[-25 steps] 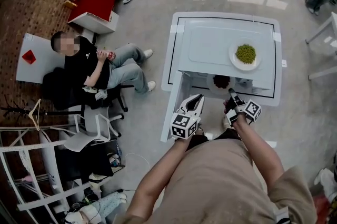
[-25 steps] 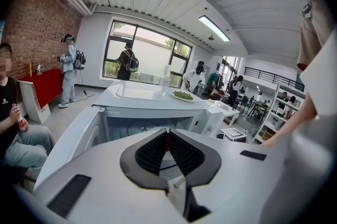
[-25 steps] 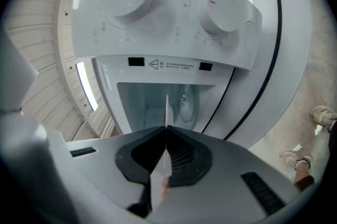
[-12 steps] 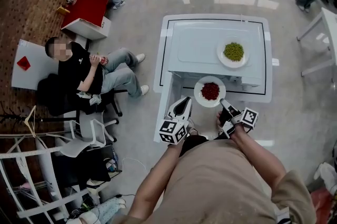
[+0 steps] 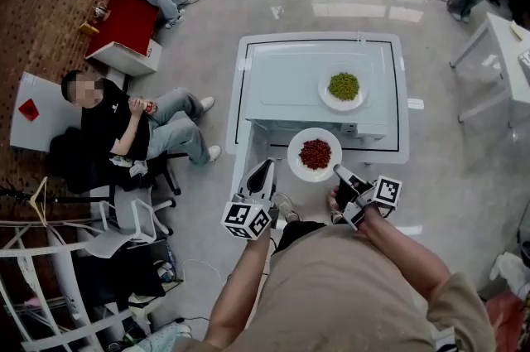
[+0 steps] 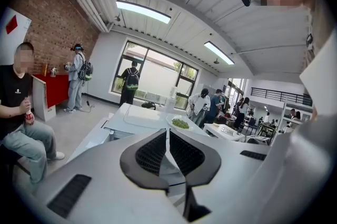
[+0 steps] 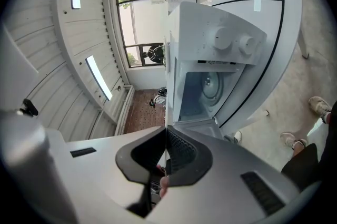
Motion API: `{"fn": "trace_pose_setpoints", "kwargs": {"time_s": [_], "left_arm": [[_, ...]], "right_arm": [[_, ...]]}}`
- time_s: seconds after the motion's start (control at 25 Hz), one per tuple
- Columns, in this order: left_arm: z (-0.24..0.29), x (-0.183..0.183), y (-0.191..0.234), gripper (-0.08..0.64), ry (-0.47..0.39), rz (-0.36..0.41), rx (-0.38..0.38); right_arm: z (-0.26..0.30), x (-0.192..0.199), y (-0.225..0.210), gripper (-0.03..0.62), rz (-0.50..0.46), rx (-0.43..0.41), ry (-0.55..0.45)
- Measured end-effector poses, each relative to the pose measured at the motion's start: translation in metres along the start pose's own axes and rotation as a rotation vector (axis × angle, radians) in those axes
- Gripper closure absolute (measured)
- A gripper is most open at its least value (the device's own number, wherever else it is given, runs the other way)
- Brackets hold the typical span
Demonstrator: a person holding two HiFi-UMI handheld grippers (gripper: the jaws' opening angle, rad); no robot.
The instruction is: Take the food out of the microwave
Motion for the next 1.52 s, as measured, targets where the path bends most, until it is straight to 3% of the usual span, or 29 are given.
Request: {"fn": "trace_pose_setpoints", "kwargs": {"time_s": [0.32, 0.92, 1.16, 1.52], "left_arm": [[0.0, -0.03, -0.012, 0.552, -0.078, -0.016, 0.008], [-0.001, -0.057, -0.02, 0.552, -0.105, 0.036, 0.038], [0.011, -0.049, -0.021, 0.552, -0.089, 0.049, 0.014], [0.016, -0.008, -0.01, 0.552, -0.015, 0.041, -0.015]], "right_arm": [[-0.015, -0.019, 0.056, 0.579, -0.062, -0.031, 0.007], [-0.047, -0.06, 0.115, 0.579, -0.193, -0.037, -0.089], [-0.073, -0.088, 0.117, 0.578, -0.2, -0.049, -0.127], [-0.099, -0.105, 0.091, 0.58, -0.163, -0.035, -0.182]]}}
Point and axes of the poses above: the fingertips, and each gripper's own axes: z forward along the fingers, y to its left, x out of its underside, the point moved 1 cm from there along -z, backward along the fingers, and after that the axes turned 4 degrees about z, right-handed, at the moved point
